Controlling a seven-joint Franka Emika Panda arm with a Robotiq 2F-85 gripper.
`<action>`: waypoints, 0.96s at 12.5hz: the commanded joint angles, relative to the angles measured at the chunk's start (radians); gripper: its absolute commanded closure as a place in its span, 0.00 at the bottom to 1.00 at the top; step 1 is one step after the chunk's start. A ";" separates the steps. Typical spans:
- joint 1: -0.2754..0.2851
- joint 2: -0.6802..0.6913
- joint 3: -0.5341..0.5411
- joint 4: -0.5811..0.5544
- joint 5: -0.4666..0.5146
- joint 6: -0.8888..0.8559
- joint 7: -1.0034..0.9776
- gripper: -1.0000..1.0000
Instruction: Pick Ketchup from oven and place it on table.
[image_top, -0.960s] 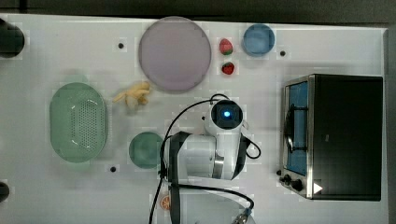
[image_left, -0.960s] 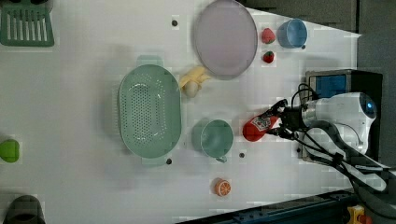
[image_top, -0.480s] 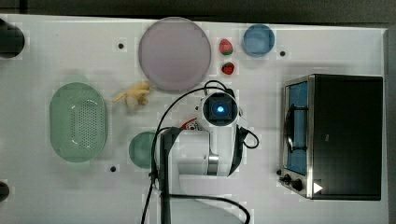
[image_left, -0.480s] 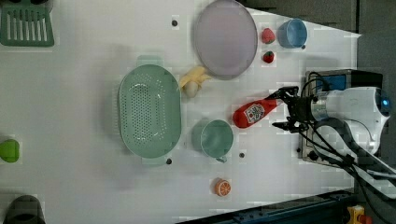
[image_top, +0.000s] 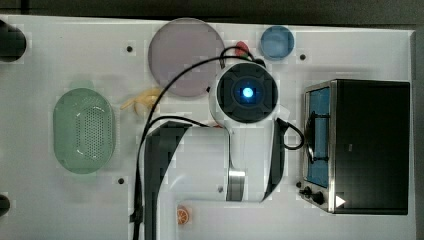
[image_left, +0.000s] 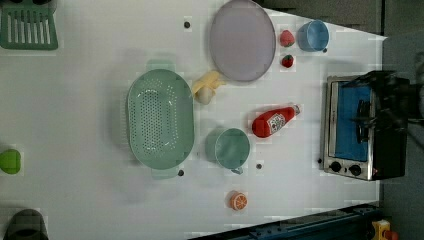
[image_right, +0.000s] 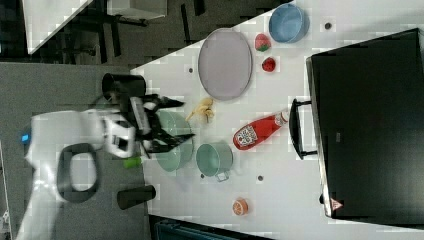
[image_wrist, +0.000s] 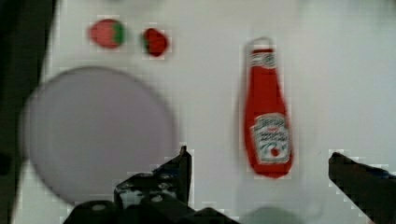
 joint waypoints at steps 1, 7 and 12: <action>-0.012 -0.049 -0.015 0.189 0.008 -0.236 0.025 0.00; -0.011 -0.056 -0.011 0.286 0.009 -0.380 0.024 0.00; -0.011 -0.048 -0.011 0.284 0.009 -0.380 0.025 0.00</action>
